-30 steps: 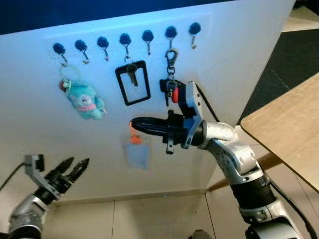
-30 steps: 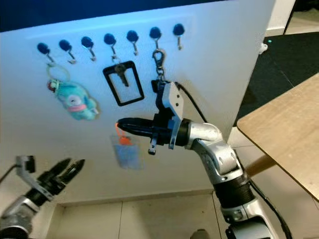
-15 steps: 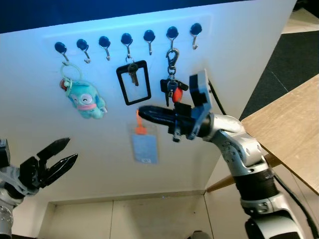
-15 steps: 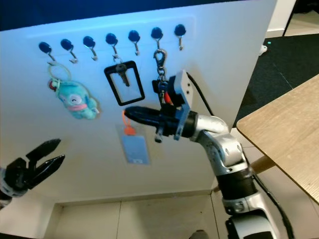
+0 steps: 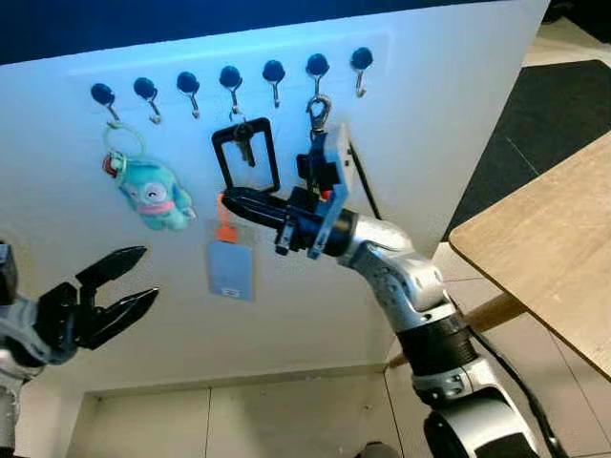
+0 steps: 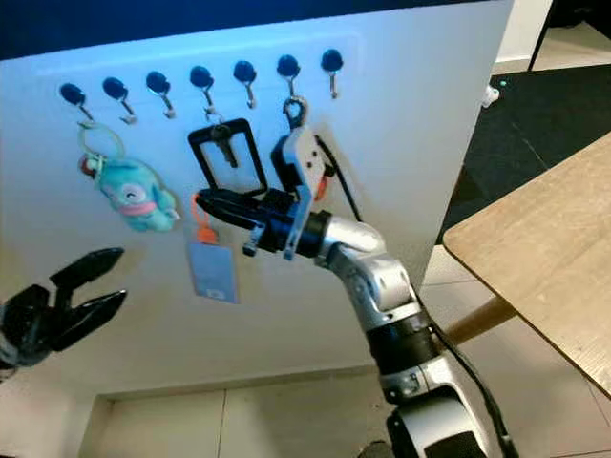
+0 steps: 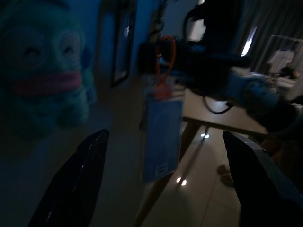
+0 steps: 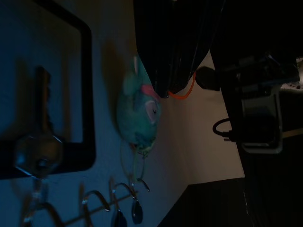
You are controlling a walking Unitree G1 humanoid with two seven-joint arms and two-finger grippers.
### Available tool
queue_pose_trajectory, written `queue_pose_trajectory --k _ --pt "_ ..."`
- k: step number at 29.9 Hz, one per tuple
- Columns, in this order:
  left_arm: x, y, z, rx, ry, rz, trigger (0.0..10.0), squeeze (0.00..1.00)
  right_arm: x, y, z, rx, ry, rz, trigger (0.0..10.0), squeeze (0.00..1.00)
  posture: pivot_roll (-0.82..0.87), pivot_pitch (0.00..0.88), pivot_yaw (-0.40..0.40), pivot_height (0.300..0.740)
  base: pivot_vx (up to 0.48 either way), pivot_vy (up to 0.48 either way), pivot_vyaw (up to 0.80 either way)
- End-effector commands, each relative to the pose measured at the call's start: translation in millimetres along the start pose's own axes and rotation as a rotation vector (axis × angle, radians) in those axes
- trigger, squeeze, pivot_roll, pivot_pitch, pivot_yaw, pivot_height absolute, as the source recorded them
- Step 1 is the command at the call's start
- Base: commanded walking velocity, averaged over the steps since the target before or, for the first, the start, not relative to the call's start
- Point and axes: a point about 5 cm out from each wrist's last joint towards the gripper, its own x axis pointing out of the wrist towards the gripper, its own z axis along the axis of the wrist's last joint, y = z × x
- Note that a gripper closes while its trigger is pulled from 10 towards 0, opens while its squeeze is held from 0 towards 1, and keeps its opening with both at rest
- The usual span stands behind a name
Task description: Hang keys on a hook
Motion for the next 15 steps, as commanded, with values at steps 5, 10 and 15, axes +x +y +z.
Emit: queue_pose_trajectory --k 5,10,15 --pt "-6.8 3.7 -25 -0.086 0.138 0.113 10.0 0.00 -2.7 6.2 -29 -0.056 0.155 0.025 10.0 0.00 -0.08 0.118 0.057 0.740 0.000 0.000 0.00" --pt "-23.1 4.8 -67 -0.187 0.278 0.225 10.0 0.00 -24.0 13.6 -69 -0.071 0.342 0.041 10.0 0.00 -0.08 0.121 0.062 0.740 0.000 0.000 0.00" --pt "-37.9 4.5 -98 -0.285 0.378 0.322 10.0 0.00 -40.6 14.3 -91 -0.088 0.461 0.019 10.0 0.00 -0.08 0.120 0.066 0.740 0.000 0.000 0.00"
